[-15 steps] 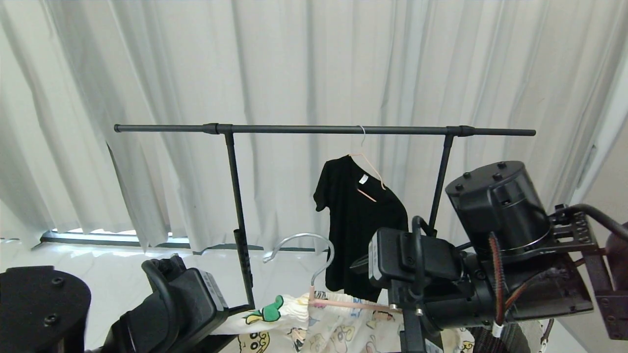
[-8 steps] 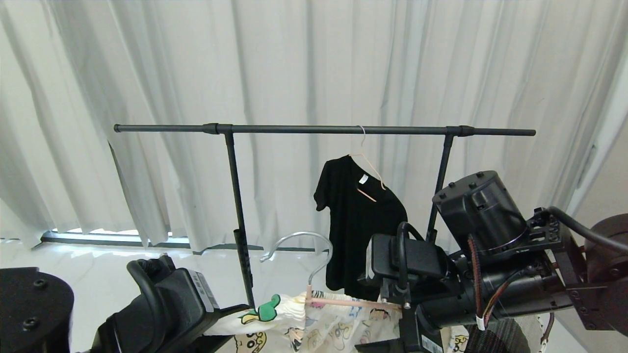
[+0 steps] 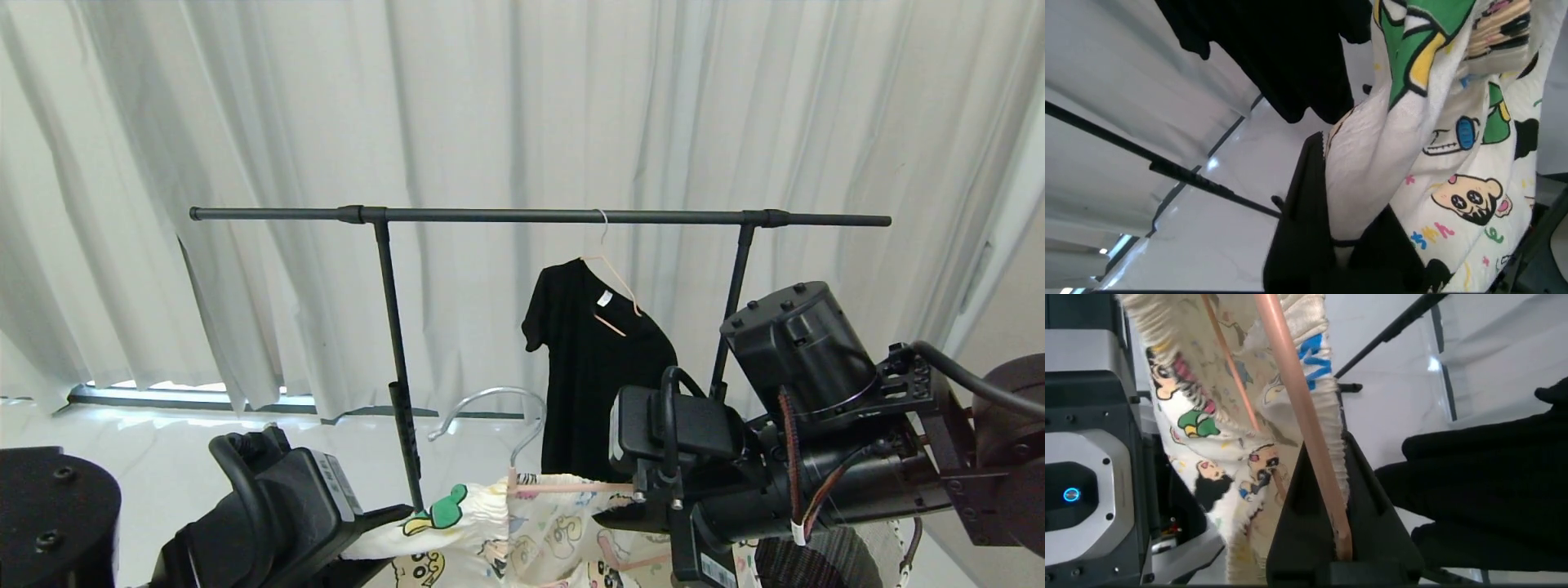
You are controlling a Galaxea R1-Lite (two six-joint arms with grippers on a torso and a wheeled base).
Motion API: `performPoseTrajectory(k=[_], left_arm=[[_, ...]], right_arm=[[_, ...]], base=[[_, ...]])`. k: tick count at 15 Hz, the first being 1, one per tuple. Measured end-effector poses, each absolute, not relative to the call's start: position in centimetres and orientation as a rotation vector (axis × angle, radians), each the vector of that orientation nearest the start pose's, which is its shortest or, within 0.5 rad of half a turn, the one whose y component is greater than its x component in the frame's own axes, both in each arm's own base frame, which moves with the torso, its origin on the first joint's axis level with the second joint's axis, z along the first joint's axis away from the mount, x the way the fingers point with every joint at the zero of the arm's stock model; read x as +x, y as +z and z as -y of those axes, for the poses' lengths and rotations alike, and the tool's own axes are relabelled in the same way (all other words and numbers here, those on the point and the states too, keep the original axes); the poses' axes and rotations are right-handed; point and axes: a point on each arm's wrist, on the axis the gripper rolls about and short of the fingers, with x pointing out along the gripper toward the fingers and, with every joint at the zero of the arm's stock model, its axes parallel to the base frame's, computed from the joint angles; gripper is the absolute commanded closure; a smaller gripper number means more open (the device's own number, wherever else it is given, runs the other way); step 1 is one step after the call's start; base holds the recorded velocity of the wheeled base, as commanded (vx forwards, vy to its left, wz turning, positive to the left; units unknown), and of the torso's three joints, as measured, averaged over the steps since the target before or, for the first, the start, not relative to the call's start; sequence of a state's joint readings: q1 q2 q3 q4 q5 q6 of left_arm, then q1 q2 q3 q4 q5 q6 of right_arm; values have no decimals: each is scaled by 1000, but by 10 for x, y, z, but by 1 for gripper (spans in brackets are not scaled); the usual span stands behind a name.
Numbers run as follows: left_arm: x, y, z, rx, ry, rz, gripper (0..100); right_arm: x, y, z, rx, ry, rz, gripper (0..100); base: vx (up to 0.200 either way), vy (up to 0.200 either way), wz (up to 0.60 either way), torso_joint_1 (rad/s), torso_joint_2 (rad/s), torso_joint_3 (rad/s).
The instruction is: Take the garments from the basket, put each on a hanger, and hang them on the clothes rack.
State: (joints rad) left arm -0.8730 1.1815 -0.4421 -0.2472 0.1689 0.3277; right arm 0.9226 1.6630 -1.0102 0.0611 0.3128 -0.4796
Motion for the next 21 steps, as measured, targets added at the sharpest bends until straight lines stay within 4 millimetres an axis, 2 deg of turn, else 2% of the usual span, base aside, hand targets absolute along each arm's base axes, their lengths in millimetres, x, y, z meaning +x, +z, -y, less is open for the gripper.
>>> performPoseTrajectory(k=[4,11,15,20,21], left_arm=[[105,169,113,547,-727,-322,0],[94,177,90,496,-658,-257,0],[94,153,70,509,-554,-353,0],[101,138,73,499,-583,-452,0],[102,137,74,497,-594,-460,100]], right_arm=[[171,193,-229,-618,1311,-395,100],[194,202,-175,-564,1118,-415,100],[184,210,-157,-549,1090,-387,100],[165,222,-155,-550,1134,-329,100],[162,224,-156,-551,1140,-319,100]], base=[[0,0,0,0,0,0],[0,0,0,0,0,0],[0,0,0,0,0,0],[0,0,0,0,0,0],[0,0,0,0,0,0]])
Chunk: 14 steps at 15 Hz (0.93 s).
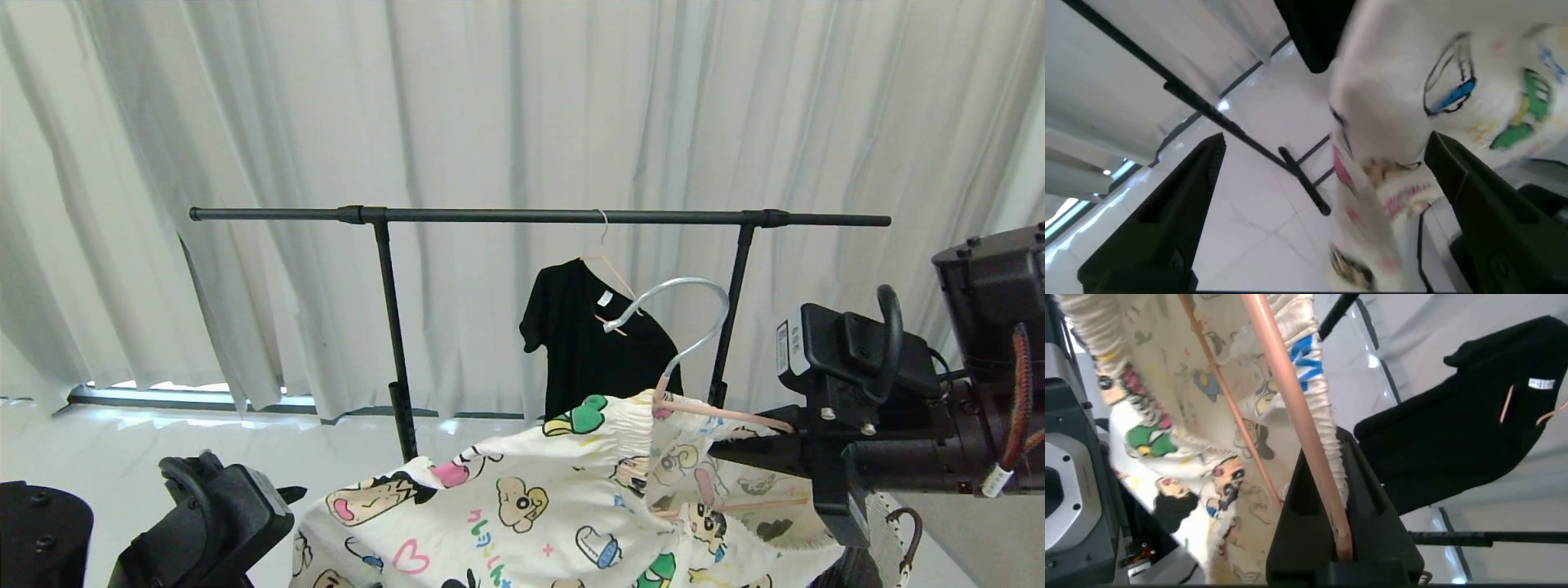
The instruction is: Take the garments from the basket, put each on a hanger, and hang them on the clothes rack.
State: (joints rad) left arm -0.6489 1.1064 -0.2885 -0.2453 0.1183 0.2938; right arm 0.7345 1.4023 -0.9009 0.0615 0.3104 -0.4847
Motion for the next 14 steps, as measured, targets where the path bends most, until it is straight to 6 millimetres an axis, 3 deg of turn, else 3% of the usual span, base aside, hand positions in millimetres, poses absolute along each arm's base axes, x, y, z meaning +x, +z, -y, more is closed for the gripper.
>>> performPoseTrajectory(k=[3,7,14], left_arm=[[105,135,72,491,-577,-477,100],[114,136,52,441,-410,-506,100],[107,124,37,424,-324,-554,100]], right_arm=[[159,225,-156,-553,1143,-311,100],[163,218,-147,-550,1103,-349,100],[169,217,-140,-536,1065,-364,100]], base=[[0,0,0,0,0,0],[0,0,0,0,0,0],[0,0,0,0,0,0]])
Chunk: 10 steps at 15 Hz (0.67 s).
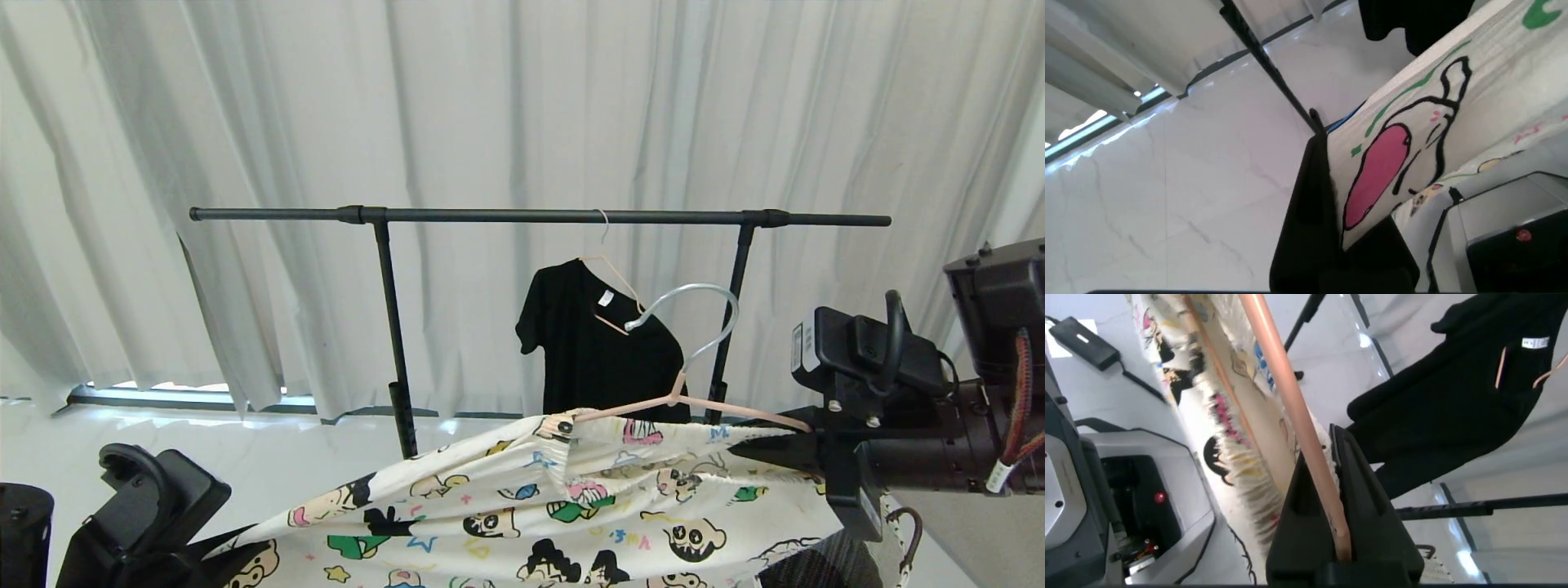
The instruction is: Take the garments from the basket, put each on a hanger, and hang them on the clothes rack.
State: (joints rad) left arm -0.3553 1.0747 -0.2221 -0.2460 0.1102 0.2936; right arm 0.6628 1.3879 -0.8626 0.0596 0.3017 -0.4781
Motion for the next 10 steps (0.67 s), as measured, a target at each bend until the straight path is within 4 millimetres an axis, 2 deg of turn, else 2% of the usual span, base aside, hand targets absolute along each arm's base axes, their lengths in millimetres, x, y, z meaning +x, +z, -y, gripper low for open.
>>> performPoseTrajectory(k=[2,3,7,10], left_arm=[[107,123,37,428,-328,-557,100],[107,123,38,427,-339,-554,0],[106,128,42,412,-403,-519,0],[105,133,48,419,-448,-484,0]], right_arm=[[169,218,-140,-529,1064,-362,100],[169,218,-141,-525,1063,-362,100],[171,219,-139,-533,1009,-369,100],[178,219,-130,-530,914,-394,100]], base=[[0,0,0,0,0,0],[0,0,0,0,0,0],[0,0,0,0,0,0],[0,0,0,0,0,0]])
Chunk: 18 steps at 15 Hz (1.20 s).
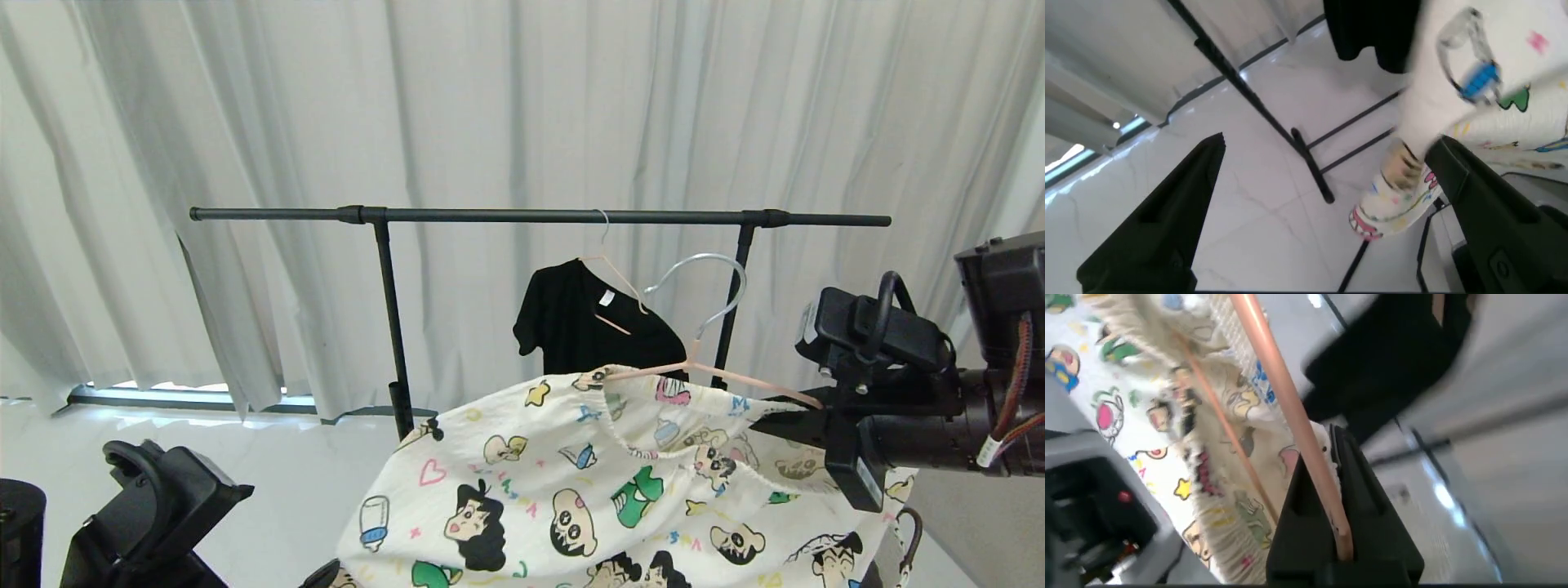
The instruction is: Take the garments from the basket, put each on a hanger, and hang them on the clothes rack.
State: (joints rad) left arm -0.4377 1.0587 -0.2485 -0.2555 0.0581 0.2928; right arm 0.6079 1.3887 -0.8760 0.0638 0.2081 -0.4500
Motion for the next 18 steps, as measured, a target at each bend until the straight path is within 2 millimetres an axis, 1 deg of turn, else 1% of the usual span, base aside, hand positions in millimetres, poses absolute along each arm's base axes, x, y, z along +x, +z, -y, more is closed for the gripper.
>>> performPoseTrajectory(k=[1,5,7,9,11,14,18], left_arm=[[104,134,49,422,-463,-474,0],[104,141,52,420,-474,-438,0],[106,148,52,420,-448,-412,0],[107,149,50,431,-387,-413,0],[107,147,46,450,-284,-432,0],[108,145,43,452,-247,-441,0],[108,146,43,457,-256,-436,0]], right_arm=[[182,220,-125,-527,882,-410,100],[194,221,-96,-554,624,-526,100],[194,217,-79,-561,520,-610,100],[190,215,-67,-564,452,-659,100],[187,213,-60,-559,415,-675,100],[183,212,-54,-551,395,-679,100],[182,210,-52,-555,371,-689,100]], base=[[0,0,0,0,0,0],[0,0,0,0,0,0],[0,0,0,0,0,0],[0,0,0,0,0,0],[0,0,0,0,0,0],[0,0,0,0,0,0],[0,-200,0,1,2,-1]])
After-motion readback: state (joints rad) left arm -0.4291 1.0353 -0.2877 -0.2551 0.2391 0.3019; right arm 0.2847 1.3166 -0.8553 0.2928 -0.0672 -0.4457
